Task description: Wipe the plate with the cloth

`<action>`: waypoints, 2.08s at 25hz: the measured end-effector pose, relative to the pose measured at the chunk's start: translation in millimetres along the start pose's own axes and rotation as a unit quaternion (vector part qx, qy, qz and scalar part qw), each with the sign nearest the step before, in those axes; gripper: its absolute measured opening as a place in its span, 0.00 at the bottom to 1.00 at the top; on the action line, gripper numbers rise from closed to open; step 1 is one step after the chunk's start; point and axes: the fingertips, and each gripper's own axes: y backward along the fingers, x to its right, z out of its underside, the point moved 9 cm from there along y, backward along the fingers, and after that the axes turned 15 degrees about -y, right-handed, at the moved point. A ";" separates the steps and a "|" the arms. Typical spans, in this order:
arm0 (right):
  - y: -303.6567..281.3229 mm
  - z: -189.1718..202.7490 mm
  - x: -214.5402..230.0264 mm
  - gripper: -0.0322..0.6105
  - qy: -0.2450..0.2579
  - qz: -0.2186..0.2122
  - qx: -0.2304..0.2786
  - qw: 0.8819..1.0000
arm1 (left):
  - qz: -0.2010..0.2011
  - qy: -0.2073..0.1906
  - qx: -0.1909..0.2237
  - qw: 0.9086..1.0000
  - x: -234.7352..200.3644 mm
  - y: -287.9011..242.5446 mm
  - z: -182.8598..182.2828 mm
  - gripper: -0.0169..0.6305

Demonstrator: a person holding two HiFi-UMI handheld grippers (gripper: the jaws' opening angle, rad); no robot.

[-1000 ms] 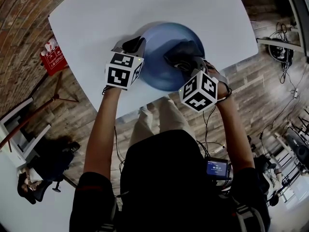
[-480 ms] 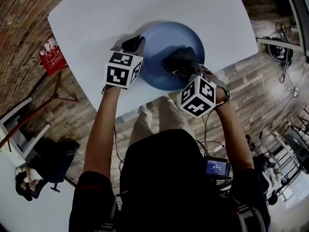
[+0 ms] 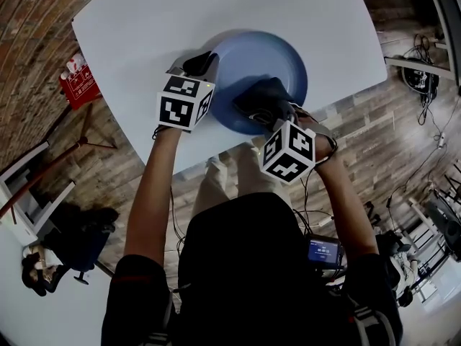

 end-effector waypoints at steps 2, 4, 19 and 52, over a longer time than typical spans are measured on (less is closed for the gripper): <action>-1.7 -2.8 -4.1 0.13 0.006 -0.006 -0.001 1.000 | 0.001 0.004 0.001 1.000 -0.3 -0.5 -0.1 0.09; -3.9 -7.0 -9.0 0.13 0.013 -0.012 -0.003 1.000 | 0.001 0.005 0.001 1.000 -0.6 -0.5 0.2 0.09; -17.9 -40.9 -28.1 0.13 0.049 -0.030 0.002 0.998 | 0.004 0.005 0.001 1.000 -0.7 0.4 0.3 0.09; -24.4 -70.6 9.2 0.13 0.068 0.006 0.017 0.998 | 0.008 0.010 0.006 1.000 -2.2 0.7 2.0 0.09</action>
